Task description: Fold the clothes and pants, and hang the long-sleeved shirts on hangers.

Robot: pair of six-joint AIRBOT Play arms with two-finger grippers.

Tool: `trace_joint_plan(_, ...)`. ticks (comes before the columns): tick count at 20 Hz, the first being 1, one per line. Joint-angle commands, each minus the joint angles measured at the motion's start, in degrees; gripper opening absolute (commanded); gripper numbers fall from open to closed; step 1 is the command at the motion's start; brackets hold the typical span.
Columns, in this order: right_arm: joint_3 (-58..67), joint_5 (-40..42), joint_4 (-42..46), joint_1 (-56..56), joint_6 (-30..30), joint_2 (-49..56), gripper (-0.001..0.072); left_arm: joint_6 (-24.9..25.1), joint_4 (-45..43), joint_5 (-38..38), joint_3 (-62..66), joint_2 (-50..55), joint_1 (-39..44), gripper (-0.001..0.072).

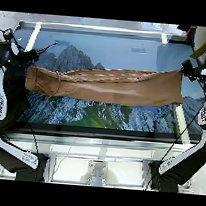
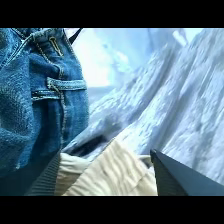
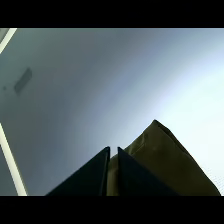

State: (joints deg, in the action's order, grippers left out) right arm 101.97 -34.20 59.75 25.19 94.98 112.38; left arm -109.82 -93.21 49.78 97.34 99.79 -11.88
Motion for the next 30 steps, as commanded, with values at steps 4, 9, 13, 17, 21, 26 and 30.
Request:
trace_joint_plan(4,2.47,-2.89,-5.92,2.16,0.55,0.04,0.0407,-6.95,-1.92,-0.9,0.13,-2.8,-2.32,0.0603)
trace_joint_plan(9,7.17,-22.14,3.72,6.32,-2.54,0.02,0.0408,-2.84,-1.97,1.05,0.13,-7.93,-3.34,0.0603)
trace_joint_plan(13,7.28,-39.91,4.59,12.13,-11.19,0.13,0.0409,0.0,-1.92,1.7,0.13,-14.38,-2.75,0.0603)
trace_joint_plan(17,7.26,-45.27,-5.55,17.51,-16.7,0.83,0.041,2.29,-1.88,5.25,0.13,-19.54,0.07,0.0603)
trace_joint_plan(21,7.28,-48.43,-6.88,20.7,-19.34,3.13,0.0449,5.33,-0.63,6.25,0.13,-21.2,4.35,0.0604)
trace_joint_plan(26,7.28,-51.76,-10.67,21.55,-24.17,9.09,0.0488,5.33,-0.66,6.4,0.13,-20.9,9.75,0.0603)
trace_joint_plan(30,7.32,-51.98,-12.57,21.51,-25.29,11.1,0.0488,5.29,-0.63,6.43,0.13,-20.9,11.56,0.0603)
